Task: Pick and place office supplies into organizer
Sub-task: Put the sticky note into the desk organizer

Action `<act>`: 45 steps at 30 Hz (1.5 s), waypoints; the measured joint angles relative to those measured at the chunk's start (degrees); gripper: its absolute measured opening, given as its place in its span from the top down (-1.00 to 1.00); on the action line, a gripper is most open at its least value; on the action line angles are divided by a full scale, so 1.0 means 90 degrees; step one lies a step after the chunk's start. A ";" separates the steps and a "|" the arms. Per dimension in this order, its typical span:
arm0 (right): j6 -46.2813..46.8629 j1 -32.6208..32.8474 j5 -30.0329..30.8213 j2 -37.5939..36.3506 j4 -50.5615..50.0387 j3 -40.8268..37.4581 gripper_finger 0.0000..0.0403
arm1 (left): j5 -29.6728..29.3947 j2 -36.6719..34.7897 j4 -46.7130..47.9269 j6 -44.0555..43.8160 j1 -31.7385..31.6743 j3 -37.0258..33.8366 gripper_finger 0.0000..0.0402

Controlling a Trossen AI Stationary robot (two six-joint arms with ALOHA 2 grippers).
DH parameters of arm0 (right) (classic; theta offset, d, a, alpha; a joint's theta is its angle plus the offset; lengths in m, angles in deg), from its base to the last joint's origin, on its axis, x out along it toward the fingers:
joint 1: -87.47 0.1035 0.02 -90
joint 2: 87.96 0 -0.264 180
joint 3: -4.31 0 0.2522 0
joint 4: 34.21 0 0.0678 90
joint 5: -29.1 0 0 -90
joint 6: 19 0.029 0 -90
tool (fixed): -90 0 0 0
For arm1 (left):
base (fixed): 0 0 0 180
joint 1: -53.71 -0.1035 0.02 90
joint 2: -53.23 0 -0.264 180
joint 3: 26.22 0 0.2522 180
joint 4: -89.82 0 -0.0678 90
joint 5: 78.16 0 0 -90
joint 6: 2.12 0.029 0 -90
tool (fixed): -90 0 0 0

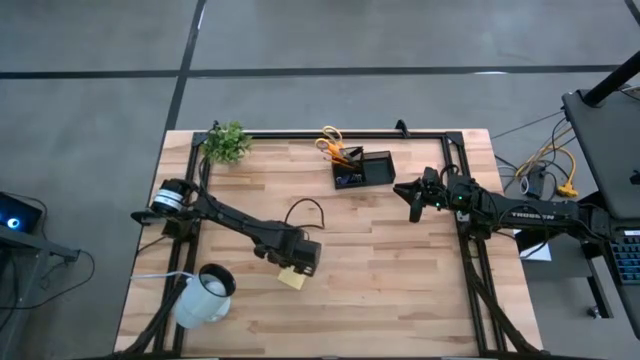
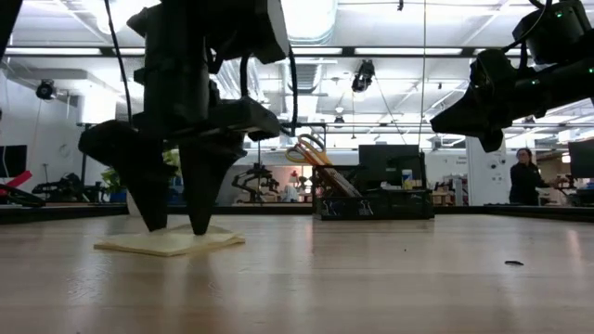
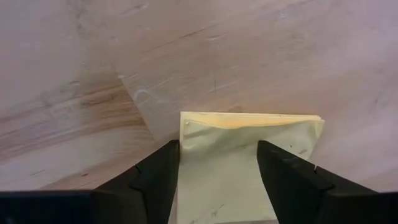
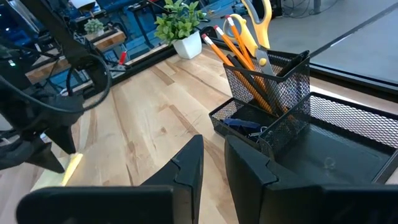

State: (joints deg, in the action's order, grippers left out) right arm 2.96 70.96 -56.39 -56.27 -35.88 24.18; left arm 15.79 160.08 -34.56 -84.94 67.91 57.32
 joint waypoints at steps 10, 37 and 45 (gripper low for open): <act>-0.0013 -0.0005 0.0010 0.0000 0.0005 0.0000 0.72 | 0.0070 -0.0037 -0.0275 -0.0095 0.0000 -0.0322 0.25; -0.0013 0.0002 0.0012 0.0000 0.0007 0.0000 0.72 | 0.0266 -0.0053 -0.0648 0.2403 -0.0151 -0.0440 1.00; -0.0013 0.0000 0.0012 0.0000 0.0007 0.0000 0.72 | -0.0138 -0.0025 -0.0655 0.4110 -0.0269 -0.0177 1.00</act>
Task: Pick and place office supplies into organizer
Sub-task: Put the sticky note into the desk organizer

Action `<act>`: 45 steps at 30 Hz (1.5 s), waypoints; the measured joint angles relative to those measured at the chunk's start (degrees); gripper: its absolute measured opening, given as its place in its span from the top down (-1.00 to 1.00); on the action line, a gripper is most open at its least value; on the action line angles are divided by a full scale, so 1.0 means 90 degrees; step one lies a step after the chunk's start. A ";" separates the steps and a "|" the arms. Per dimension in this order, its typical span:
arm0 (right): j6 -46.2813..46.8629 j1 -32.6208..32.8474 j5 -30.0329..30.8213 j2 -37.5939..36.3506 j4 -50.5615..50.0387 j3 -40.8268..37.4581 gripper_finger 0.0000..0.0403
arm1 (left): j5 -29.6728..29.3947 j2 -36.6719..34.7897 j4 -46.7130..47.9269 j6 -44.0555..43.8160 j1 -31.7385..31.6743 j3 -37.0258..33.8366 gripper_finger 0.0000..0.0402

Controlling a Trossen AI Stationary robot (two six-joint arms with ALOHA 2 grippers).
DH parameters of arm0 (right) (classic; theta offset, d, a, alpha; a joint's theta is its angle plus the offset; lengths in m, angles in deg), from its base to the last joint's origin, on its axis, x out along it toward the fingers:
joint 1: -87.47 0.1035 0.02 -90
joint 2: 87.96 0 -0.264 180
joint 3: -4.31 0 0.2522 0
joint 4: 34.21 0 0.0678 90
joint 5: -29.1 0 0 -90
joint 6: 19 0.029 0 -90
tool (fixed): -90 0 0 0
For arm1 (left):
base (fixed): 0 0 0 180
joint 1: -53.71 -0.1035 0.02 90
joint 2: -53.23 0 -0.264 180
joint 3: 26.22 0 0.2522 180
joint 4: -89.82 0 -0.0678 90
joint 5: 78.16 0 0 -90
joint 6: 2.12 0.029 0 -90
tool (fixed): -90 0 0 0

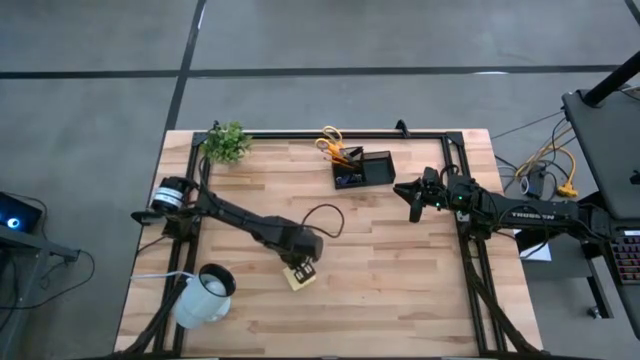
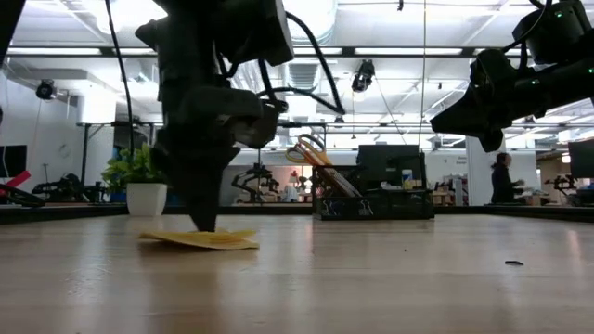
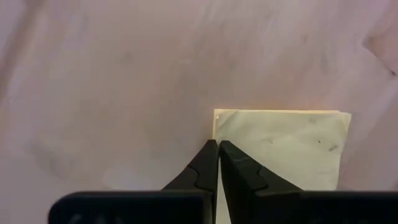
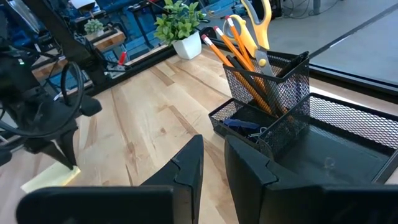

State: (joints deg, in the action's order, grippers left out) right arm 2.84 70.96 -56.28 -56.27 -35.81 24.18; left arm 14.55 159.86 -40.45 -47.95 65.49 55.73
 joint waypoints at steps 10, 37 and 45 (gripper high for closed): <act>0.0022 0.0000 -0.0002 0.0000 0.0000 0.0000 0.72 | -0.0215 0.0000 -0.0122 0.1416 -0.0336 0.0212 1.00; 0.0002 -0.0002 -0.0007 -0.0006 -0.0002 -0.0002 0.72 | -0.0372 0.0007 -0.0631 0.3533 -0.0824 0.0895 1.00; 0.0000 -0.0002 -0.0007 -0.0005 -0.0002 0.0000 0.72 | -0.0351 0.0005 -0.0639 0.3688 -0.0838 0.0992 1.00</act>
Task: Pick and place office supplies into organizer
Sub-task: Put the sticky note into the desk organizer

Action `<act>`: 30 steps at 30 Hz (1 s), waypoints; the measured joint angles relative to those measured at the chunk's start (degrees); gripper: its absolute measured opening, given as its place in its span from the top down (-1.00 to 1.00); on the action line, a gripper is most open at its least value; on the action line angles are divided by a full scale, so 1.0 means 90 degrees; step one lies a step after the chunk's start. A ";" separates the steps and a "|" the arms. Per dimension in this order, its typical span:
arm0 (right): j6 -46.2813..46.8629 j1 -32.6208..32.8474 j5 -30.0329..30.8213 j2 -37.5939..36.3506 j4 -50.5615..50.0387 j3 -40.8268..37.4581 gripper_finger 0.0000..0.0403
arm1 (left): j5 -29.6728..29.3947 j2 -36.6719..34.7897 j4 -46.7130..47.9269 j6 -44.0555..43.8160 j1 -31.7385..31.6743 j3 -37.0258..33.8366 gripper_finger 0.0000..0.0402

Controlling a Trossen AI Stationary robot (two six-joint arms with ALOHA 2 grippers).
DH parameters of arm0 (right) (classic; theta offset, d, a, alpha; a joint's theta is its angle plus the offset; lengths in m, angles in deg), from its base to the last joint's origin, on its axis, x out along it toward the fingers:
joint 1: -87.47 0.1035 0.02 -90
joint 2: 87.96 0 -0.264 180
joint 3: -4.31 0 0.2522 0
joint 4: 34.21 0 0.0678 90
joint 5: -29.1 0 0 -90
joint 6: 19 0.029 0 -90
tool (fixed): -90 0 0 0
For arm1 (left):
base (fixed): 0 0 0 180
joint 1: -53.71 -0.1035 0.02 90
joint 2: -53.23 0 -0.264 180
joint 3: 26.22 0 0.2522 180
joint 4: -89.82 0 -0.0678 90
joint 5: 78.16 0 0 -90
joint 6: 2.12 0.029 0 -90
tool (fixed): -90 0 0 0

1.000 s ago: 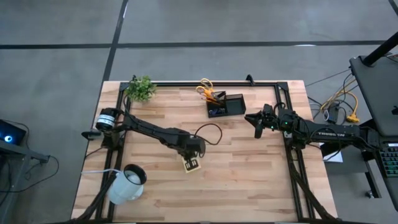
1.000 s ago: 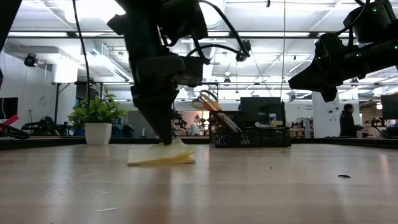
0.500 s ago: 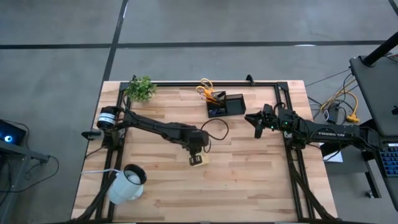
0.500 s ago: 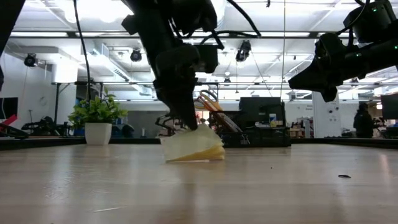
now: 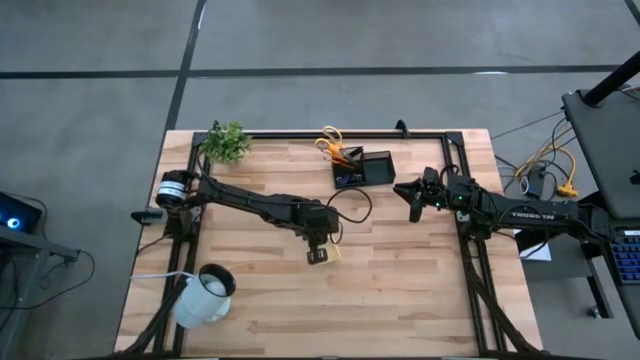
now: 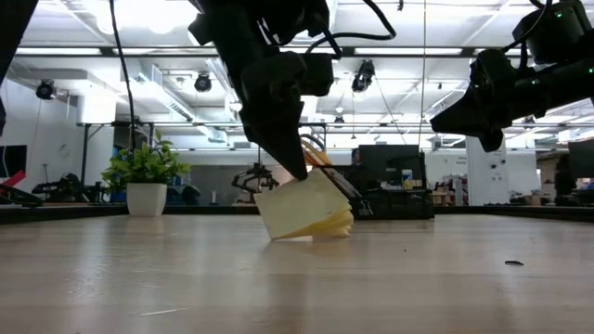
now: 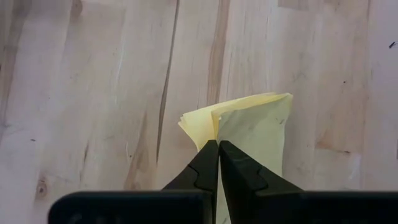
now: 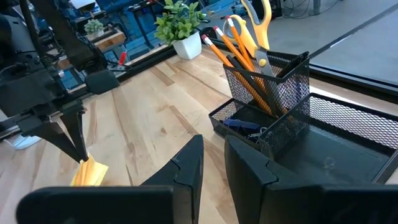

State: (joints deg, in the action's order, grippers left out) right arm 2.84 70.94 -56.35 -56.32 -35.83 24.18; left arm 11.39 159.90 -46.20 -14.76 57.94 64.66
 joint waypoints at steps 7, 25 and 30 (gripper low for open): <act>0.0019 0.0000 0.0000 0.0000 -0.0002 -0.0002 0.72 | 0.0100 -0.0071 0.0004 -0.0016 0.0000 0.0004 1.00; 0.0000 0.0002 -0.0001 -0.0002 -0.0049 -0.0001 0.72 | 0.0151 -0.0216 -0.0138 -0.0012 -0.0015 0.0174 1.00; 0.0000 0.0002 0.0000 -0.0002 -0.0053 -0.0001 0.72 | 0.0151 -0.0176 -0.0208 -0.0378 -0.0017 0.0151 1.00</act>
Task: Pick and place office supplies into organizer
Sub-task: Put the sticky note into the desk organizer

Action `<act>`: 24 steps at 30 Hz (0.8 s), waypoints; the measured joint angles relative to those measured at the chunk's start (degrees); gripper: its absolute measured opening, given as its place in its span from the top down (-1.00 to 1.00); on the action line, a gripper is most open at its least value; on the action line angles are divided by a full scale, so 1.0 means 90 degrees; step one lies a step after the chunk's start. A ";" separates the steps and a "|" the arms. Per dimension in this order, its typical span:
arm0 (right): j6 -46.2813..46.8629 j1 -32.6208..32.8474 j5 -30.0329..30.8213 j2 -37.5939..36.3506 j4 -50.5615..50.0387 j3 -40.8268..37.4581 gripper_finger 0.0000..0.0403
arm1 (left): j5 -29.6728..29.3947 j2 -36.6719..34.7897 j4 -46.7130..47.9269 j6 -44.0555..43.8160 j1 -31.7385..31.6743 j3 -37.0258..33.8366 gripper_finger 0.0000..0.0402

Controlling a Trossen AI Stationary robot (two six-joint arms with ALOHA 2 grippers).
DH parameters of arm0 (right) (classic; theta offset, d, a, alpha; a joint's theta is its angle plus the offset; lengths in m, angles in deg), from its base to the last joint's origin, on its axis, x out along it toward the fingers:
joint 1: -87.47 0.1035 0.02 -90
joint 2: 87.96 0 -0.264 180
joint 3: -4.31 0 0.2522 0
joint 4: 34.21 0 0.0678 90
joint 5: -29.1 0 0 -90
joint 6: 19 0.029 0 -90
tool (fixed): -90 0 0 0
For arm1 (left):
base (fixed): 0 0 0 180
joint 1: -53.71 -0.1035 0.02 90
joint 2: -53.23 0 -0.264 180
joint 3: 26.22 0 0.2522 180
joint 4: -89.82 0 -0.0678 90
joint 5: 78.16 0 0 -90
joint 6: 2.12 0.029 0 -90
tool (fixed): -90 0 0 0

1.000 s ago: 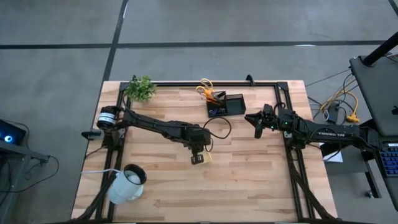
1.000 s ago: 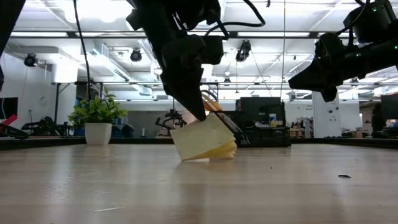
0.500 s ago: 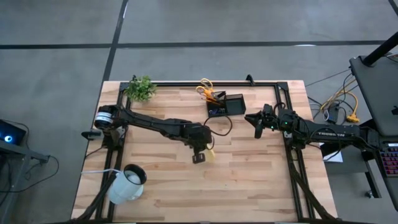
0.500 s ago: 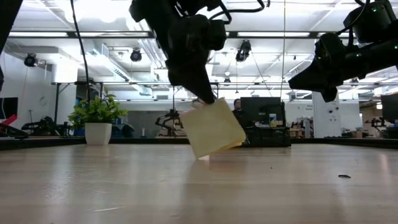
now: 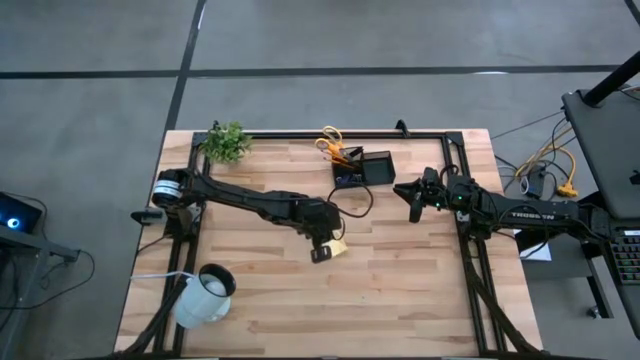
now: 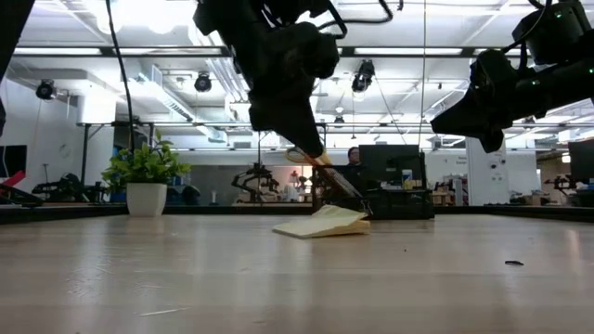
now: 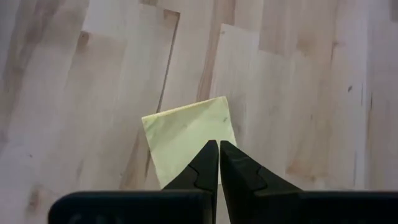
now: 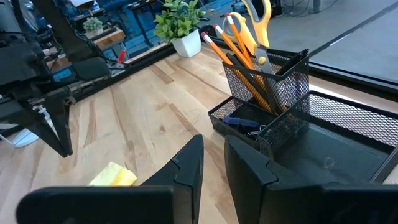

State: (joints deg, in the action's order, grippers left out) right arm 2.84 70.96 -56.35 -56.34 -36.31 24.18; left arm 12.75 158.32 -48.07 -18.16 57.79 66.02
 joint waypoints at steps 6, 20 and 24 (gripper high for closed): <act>0.0000 -0.0005 0.0000 0.0000 -0.0092 0.0001 0.72 | 0.0093 0.0021 -0.0388 -0.0382 0.0000 0.0017 0.88; 0.0136 0.0002 -0.0039 -0.0002 -0.0205 0.0001 0.72 | 0.0651 0.0683 0.0032 0.2980 -0.0124 0.0744 0.14; 0.0195 0.0002 -0.0056 -0.0002 -0.0234 0.0001 0.72 | 0.0653 0.0835 0.0440 0.3587 -0.0217 0.0980 0.14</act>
State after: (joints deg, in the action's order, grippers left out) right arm 4.60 70.98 -56.85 -56.36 -38.42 24.18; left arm 18.63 165.83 -44.11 14.12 55.84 74.84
